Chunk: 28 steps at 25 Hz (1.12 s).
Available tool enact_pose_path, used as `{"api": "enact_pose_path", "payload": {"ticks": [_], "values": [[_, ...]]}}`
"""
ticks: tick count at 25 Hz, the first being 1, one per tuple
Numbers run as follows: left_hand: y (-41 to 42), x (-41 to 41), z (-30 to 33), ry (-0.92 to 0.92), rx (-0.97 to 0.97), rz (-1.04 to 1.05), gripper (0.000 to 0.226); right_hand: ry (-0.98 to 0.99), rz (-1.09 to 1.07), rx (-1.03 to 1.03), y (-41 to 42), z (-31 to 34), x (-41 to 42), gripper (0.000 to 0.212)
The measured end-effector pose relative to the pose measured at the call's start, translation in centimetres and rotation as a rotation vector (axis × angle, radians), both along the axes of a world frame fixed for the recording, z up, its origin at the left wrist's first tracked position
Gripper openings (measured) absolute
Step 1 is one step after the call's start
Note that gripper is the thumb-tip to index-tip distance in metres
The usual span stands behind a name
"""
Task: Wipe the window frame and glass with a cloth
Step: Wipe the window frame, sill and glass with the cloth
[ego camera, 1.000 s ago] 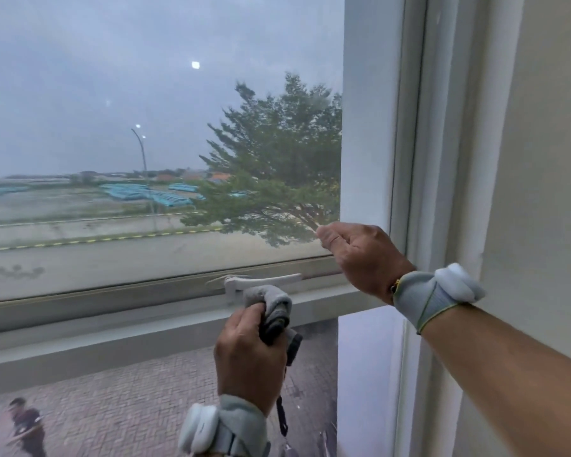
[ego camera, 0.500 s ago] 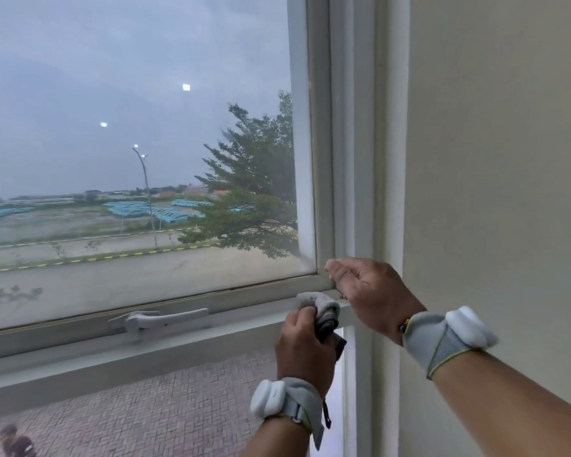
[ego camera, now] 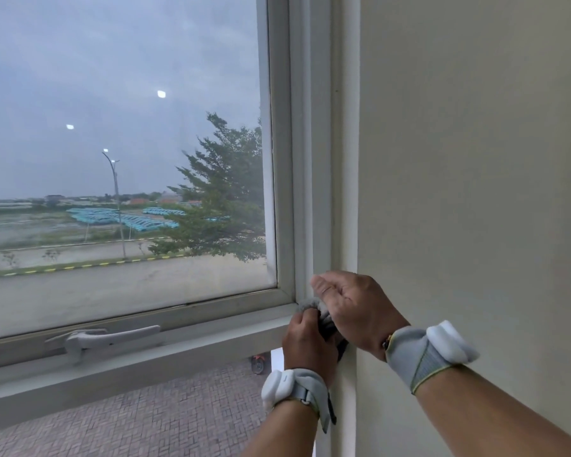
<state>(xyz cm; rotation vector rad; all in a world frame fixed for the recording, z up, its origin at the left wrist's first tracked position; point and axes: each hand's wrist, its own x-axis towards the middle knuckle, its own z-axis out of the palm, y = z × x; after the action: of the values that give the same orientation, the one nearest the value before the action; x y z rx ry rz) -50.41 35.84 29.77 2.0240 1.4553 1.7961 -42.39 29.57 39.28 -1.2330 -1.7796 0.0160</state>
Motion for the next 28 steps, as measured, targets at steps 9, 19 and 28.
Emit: {"api": "enact_pose_path", "payload": {"ticks": [9,19,28], "values": [[-0.5,-1.4,1.1,-0.022,-0.154,0.005,0.013,-0.008,0.002,0.017,-1.2,0.9,-0.5,0.048],[-2.6,-5.7,7.5,-0.286,-0.183,-0.06,0.023,0.053,-0.004,0.03,-0.8,1.9,-2.2,0.032],[-9.3,-12.2,12.0,-0.627,-0.279,-0.477,0.033,0.158,0.309,-0.103,-2.0,2.0,-8.0,0.035]]}}
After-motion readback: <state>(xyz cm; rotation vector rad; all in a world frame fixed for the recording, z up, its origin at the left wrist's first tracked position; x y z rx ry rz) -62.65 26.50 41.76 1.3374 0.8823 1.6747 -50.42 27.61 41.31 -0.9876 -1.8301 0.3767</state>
